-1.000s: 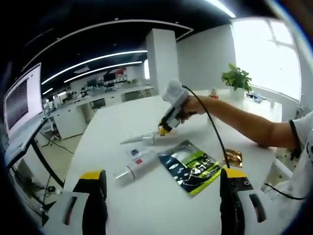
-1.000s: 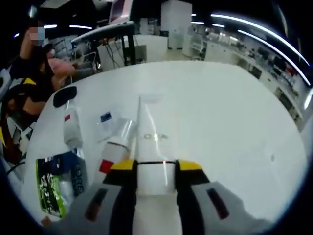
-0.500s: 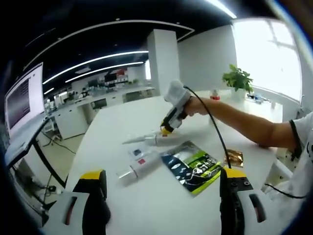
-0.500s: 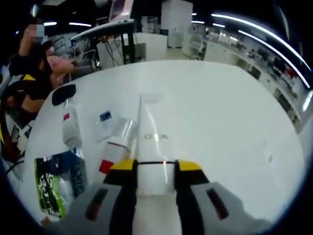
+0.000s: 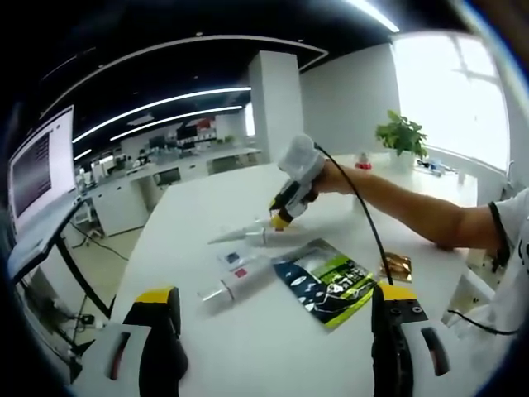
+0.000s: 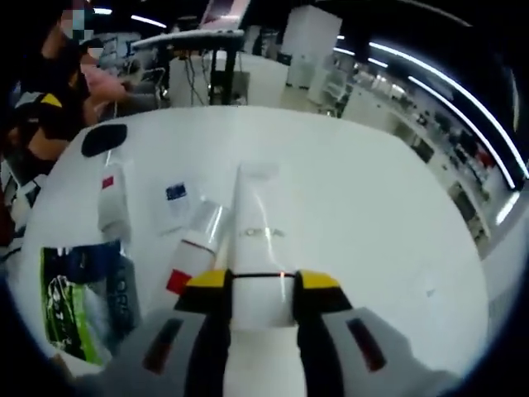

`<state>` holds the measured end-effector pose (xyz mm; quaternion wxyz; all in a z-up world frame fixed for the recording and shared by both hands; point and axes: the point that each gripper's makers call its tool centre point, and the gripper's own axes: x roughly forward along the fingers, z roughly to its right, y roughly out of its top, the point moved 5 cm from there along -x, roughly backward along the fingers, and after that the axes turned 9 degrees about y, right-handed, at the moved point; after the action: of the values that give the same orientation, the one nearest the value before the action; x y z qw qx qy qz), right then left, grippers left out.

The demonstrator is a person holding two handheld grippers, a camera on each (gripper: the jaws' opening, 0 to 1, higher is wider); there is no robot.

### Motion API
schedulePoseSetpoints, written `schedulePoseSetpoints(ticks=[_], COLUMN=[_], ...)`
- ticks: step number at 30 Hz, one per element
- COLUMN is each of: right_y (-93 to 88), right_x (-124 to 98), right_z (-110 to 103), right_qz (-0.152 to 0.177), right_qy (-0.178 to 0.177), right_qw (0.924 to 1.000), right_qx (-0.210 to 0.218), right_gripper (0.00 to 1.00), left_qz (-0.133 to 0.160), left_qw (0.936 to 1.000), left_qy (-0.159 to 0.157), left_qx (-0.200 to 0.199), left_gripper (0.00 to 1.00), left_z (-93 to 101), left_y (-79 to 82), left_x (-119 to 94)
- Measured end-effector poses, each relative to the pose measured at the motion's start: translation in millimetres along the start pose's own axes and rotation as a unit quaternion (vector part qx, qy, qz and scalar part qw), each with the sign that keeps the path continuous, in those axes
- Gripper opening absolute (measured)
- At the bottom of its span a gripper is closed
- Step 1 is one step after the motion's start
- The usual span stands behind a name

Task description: Arrange the skincare products in the storage area until every visible bottle or jar stands upright without overlapping.

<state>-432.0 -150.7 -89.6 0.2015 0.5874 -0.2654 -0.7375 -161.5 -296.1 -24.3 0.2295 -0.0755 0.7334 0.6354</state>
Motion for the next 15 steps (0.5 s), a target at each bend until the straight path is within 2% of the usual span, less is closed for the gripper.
schedulePoseSetpoints(ticks=[1,5,7,9,15], right_y=[0.8,4.2,7.2,7.7,17.9], right_x=[0,-4,-3,-7,-8], right_z=[1,-5,0,-9,-10], right_qz=[-0.001,-0.021,-0.031,-0.035,-0.049], right_qy=[-0.001,-0.034,-0.041,-0.053,-0.079], right_qw=[1.0000,0.9968,0.9952,0.9925,0.9854], right_qx=[-0.003,-0.069,-0.083,-0.104,-0.142], right_gripper=[0.28,0.28,0.29,0.29,0.29], left_qz=[0.000,0.001,0.001,0.000,0.000], left_qw=[1.0000,1.0000,1.0000,1.0000,1.0000], left_qy=[0.000,0.001,0.002,0.002,0.003], left_qx=[0.000,-0.001,-0.002,-0.002,-0.004], left_gripper=[0.98,0.98,0.98,0.98,0.98], left_z=[0.0,-0.8,-1.2,-1.4,-2.4], left_y=[0.1,-0.4,-1.1,-1.5,-1.9], left_x=[0,0,0,-1,-1])
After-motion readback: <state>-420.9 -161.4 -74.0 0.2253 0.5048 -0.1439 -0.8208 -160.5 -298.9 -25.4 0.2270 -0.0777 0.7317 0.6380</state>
